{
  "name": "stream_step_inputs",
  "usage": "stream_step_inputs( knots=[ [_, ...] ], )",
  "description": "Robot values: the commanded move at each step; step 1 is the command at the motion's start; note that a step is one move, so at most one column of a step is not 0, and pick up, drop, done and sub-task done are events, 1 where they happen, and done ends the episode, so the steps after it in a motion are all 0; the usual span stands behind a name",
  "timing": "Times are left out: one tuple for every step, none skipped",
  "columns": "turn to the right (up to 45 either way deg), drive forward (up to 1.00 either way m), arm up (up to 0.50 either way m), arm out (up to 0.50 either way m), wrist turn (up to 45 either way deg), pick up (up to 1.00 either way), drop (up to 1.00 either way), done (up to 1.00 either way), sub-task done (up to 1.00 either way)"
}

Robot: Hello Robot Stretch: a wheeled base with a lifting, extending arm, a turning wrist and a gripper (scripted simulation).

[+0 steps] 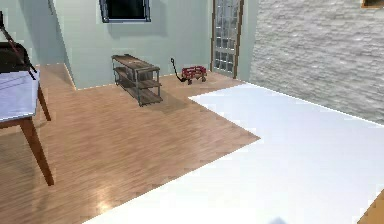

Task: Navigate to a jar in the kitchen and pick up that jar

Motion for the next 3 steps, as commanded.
stream_step_inputs(
  knots=[
    [0.0,0.0,0.0,0.0,45.0,0.0,0.0,0.0,0.0],
    [0.0,0.0,0.0,0.0,45.0,0.0,0.0,0.0,0.0],
    [0.0,0.0,0.0,0.0,36.0,0.0,0.0,0.0,0.0]
  ],
)
